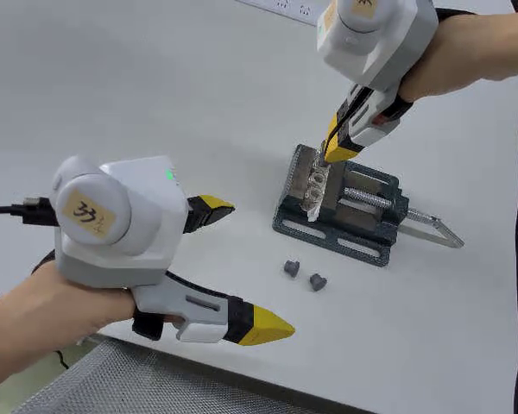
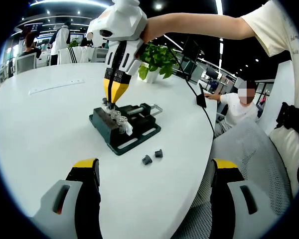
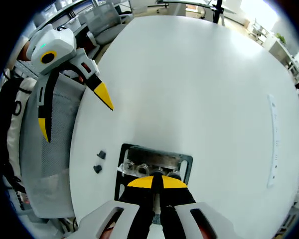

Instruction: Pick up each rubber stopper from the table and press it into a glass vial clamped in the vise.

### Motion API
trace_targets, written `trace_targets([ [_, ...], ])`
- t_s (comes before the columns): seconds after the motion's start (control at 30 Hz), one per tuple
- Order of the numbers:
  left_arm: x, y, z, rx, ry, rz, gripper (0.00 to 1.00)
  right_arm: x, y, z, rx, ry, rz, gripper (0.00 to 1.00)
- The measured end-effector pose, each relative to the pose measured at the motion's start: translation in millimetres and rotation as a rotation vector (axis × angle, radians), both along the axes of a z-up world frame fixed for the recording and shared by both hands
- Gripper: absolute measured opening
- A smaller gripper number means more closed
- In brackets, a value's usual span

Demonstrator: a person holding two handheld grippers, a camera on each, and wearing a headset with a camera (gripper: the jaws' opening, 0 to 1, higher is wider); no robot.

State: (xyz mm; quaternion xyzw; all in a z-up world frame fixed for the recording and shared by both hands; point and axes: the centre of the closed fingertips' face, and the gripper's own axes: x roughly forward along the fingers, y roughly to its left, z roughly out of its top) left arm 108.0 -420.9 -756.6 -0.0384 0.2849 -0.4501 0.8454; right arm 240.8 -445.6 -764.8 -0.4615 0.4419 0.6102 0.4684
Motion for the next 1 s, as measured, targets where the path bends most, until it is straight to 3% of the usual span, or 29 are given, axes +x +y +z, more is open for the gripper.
trace_targets([
  [0.3,2.0,0.3,-1.6,-0.006,0.007,0.007,0.92,-1.2,-0.3,-1.4,-0.024,-0.020,0.019,0.00],
  [0.6,5.0,-1.0,-2.4,-0.016,0.014,0.016,0.91,-3.6,0.6,-2.2,0.005,0.004,-0.035,0.00],
  [1.0,9.2,1.8,-4.2,-0.018,0.019,0.026,0.91,-2.2,-0.6,-4.1,-0.027,-0.010,-0.022,0.00],
])
